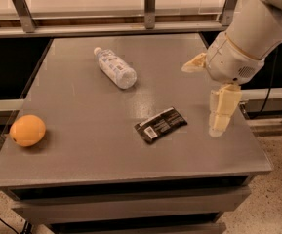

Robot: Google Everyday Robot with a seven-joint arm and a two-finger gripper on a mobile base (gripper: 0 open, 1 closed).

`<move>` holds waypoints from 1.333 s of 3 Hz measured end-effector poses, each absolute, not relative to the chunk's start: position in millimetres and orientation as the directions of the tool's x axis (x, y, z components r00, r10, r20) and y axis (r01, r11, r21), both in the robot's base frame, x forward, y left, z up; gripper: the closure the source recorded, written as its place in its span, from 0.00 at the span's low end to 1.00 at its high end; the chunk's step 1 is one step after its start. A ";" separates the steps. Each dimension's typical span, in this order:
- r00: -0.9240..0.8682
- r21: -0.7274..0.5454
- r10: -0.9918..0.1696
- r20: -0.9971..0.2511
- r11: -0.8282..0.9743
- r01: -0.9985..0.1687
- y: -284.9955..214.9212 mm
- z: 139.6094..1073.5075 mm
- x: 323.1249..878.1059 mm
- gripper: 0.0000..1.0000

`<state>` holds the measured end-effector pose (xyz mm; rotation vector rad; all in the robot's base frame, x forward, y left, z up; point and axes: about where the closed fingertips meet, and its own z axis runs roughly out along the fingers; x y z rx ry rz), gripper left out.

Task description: Move rxbar chocolate near blue plastic bottle

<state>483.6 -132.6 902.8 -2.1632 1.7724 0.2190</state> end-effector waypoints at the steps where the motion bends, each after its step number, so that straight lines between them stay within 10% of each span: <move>1: 0.265 -0.146 -0.884 -0.385 -0.225 -0.963 -107.6 886.6 479.8 0.00; 3: 0.324 -0.113 -0.853 -0.410 -0.306 -0.945 -73.6 846.7 486.6 0.00; 4: 0.318 -0.074 -0.855 -0.409 -0.316 -0.946 -67.0 819.2 494.1 0.34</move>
Offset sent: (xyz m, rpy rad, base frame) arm 0.0053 0.0662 -0.0542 0.1165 0.0815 0.1827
